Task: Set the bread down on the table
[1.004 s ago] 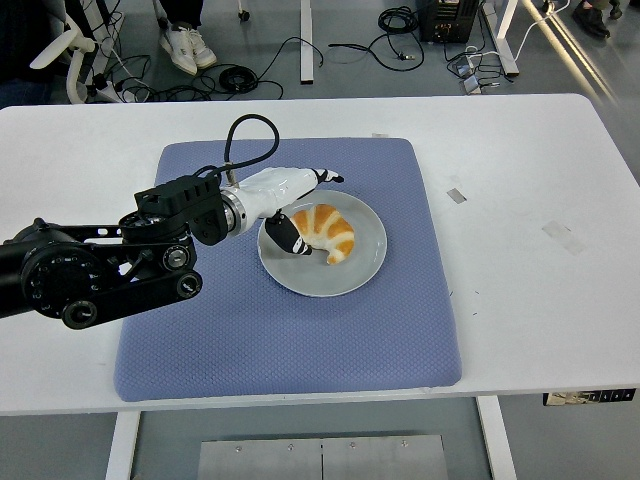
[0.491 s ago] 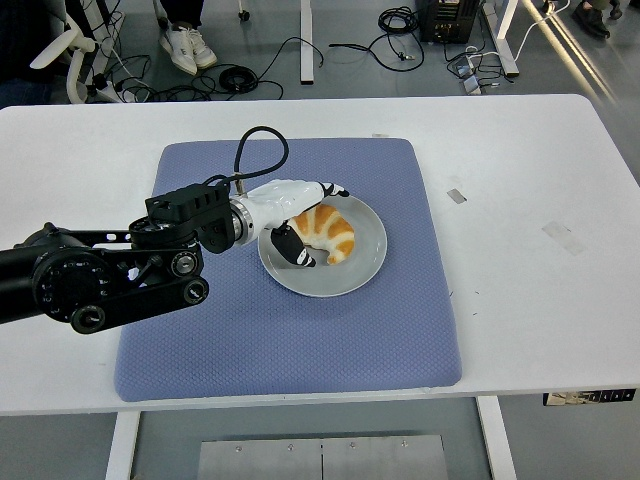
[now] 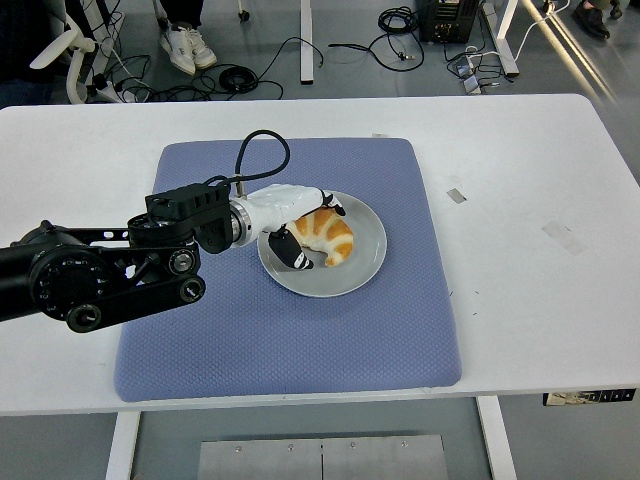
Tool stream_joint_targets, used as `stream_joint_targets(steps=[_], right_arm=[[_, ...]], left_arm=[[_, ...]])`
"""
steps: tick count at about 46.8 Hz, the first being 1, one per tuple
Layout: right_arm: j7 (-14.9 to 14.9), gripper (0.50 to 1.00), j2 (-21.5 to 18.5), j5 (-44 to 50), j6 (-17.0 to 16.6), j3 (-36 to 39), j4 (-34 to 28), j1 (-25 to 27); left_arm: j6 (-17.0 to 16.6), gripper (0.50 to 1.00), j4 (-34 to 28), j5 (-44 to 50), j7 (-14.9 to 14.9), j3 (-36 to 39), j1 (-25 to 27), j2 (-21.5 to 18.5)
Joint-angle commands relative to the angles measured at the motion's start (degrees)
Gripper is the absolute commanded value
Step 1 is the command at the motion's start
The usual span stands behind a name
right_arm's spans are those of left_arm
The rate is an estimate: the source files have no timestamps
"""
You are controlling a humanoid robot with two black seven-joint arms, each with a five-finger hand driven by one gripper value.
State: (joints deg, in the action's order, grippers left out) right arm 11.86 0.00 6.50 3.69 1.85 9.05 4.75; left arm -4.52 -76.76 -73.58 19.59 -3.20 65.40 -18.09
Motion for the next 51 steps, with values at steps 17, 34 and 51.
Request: stream_joint_targets(steps=[17,34,51], right_arm=[[0.0,1.0,0.0,0.0,0.0,0.0,0.0,0.0],[0.0,1.0,0.0,0.0,0.0,0.0,0.0,0.0],[0.0,1.0,0.0,0.0,0.0,0.0,0.0,0.0]], left_arm=[[1.1,0.707,0.0,-4.4,-0.1,0.6,0.0,-0.4],[1.5,0.5,0.0,-4.4,-0.2,0.6,0.0,-1.1],[1.4,0.5,0.1,-3.6,-0.2,-0.1,0.6,-1.5]])
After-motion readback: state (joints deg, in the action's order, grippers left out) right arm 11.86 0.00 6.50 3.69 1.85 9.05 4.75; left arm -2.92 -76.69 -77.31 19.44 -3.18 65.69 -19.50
